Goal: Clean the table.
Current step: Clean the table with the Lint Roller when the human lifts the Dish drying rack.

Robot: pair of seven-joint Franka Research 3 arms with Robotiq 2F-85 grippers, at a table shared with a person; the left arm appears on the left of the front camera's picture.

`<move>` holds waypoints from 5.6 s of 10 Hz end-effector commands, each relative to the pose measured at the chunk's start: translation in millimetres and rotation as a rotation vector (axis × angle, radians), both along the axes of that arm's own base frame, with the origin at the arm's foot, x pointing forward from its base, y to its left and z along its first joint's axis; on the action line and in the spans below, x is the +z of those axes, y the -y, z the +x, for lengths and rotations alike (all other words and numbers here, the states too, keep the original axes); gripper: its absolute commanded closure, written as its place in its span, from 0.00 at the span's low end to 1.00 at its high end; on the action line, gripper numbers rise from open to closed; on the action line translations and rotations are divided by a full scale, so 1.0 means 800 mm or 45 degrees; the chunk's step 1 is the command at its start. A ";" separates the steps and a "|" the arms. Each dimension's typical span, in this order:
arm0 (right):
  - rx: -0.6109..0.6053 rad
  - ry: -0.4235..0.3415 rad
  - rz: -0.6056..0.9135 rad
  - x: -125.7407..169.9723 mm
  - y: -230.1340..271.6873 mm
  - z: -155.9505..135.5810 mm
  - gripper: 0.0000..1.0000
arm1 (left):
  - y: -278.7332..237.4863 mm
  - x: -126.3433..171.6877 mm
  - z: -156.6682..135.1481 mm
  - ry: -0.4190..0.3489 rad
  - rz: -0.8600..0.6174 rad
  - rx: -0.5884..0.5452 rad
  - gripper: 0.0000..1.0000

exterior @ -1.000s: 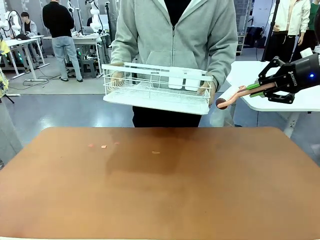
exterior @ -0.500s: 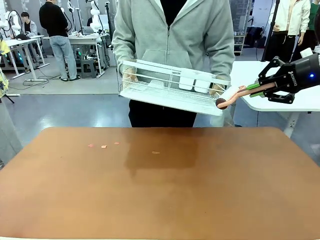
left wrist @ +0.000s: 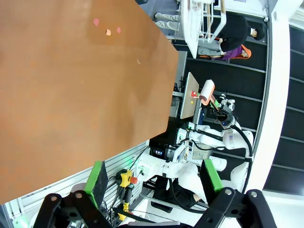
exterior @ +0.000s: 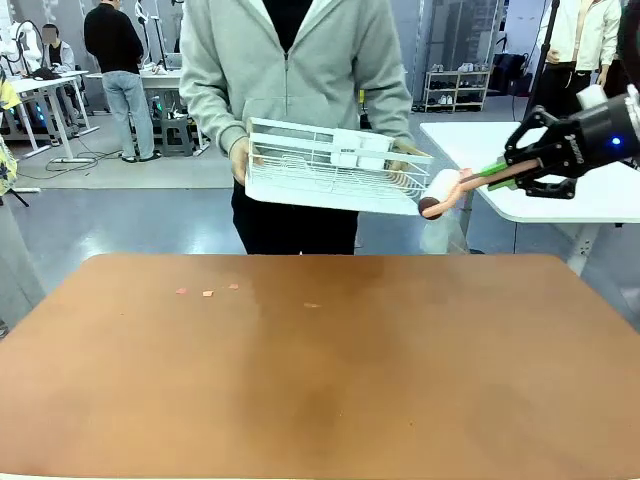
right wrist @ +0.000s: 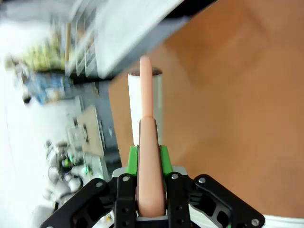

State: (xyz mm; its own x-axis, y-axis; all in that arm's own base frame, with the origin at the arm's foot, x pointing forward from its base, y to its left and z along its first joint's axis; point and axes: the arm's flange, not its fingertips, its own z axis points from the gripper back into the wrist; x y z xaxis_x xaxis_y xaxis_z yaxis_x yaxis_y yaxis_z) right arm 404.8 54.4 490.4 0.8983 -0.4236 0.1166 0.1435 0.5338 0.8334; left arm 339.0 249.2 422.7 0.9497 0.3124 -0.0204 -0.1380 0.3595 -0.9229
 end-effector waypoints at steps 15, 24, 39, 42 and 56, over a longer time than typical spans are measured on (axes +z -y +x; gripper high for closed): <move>0.653 -0.064 -0.156 -0.089 -0.253 0.154 0.79 | -0.002 0.000 -0.002 0.008 0.002 0.003 0.00; 0.561 -0.307 -0.106 -0.204 -0.367 0.255 0.79 | -0.002 0.000 -0.002 0.008 0.002 0.003 0.00; 0.633 -0.291 -0.162 -0.317 -0.449 0.278 0.79 | -0.002 0.000 -0.002 0.008 0.002 0.003 0.00; 0.737 -0.326 -0.157 -0.323 -0.517 0.276 0.79 | -0.002 0.000 -0.002 0.008 0.002 0.003 0.00; 0.971 -0.289 -0.059 -0.137 -0.550 0.291 0.79 | -0.002 0.000 -0.002 0.008 0.002 0.003 0.00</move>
State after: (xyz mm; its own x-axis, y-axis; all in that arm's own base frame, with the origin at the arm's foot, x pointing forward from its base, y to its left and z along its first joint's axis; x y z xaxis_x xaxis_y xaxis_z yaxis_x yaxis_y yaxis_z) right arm 646.1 512.2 361.5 0.9582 0.2693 -0.0965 -0.0796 0.5751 0.8142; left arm 339.1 249.3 422.3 0.9496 0.3128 -0.0212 -0.1389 0.3593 -0.9228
